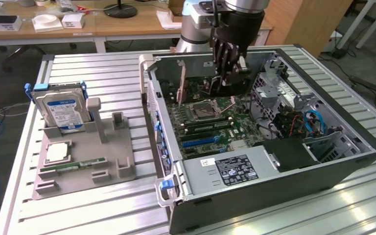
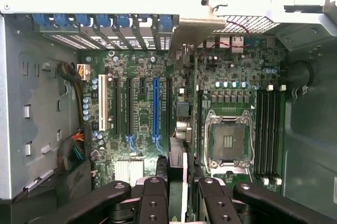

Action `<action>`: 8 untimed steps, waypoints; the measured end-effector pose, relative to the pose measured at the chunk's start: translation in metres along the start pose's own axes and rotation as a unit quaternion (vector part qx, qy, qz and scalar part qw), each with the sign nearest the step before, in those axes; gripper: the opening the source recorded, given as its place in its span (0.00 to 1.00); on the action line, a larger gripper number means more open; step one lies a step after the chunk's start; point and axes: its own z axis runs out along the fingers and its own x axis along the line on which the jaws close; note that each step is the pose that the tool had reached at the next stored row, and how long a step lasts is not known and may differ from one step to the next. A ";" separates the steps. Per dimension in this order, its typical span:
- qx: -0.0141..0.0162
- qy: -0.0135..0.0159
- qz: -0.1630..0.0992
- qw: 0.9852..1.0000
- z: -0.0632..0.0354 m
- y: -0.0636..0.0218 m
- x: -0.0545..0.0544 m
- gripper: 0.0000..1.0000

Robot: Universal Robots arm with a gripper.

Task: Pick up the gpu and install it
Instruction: 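Insert the gpu into the slot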

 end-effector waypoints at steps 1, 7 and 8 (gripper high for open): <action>0.000 0.000 0.000 1.000 0.0011 0.0005 0.000 0.27; 0.000 0.000 0.000 1.000 0.0044 0.0045 0.003 0.27; 0.000 0.000 0.000 1.000 0.0045 0.0046 0.004 0.27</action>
